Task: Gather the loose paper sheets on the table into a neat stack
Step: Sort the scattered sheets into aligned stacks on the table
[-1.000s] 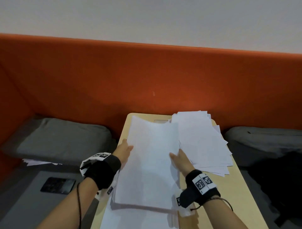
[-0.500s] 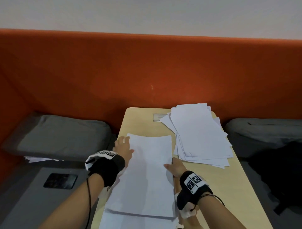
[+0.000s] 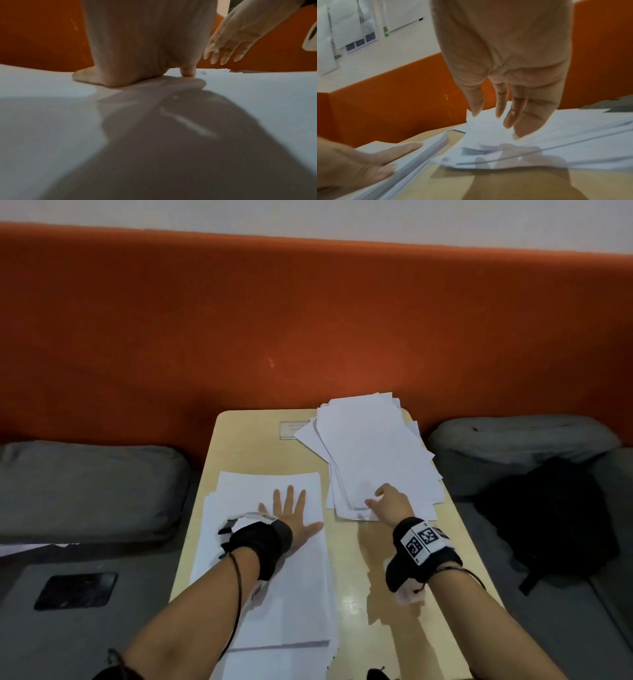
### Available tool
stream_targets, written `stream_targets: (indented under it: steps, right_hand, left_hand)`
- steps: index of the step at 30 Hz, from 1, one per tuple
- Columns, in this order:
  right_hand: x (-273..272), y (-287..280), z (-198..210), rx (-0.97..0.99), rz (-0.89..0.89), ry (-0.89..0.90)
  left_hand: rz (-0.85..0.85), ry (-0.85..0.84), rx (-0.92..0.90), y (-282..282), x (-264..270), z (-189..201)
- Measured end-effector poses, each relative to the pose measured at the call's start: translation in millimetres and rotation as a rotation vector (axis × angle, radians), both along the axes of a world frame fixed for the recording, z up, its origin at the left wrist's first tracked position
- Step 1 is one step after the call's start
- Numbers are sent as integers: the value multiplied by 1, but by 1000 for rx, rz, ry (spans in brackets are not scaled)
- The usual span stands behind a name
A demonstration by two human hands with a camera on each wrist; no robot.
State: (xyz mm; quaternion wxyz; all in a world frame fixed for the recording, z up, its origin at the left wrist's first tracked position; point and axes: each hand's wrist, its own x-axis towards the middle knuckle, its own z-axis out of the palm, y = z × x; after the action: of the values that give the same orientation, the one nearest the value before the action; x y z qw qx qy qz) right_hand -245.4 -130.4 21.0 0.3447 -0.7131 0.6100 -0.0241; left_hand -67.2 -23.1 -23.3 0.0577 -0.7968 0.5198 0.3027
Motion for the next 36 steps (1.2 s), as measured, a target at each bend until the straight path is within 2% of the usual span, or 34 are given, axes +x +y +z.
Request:
stream_targets:
  steps: [6,14,22,29,36]
  right_hand:
    - [-24,-44,1,-41,-68,102]
    - [-32,-88,-10,-16,-22,384]
    - [-37,-107,-15,16,-104,489]
    - [-35,-101,-16,-70,-154,490]
    - [-34,-90,-24,-144,-176,399]
  left_hand:
    - [-15,-26,98,-8,1,4]
    - [9,-37,112,-9,1,-3]
    - [13,-62,128,-10,0,-7]
    - [32,-67,112,-9,-2,-7]
    - [29,-79,116,-9,-2,-8]
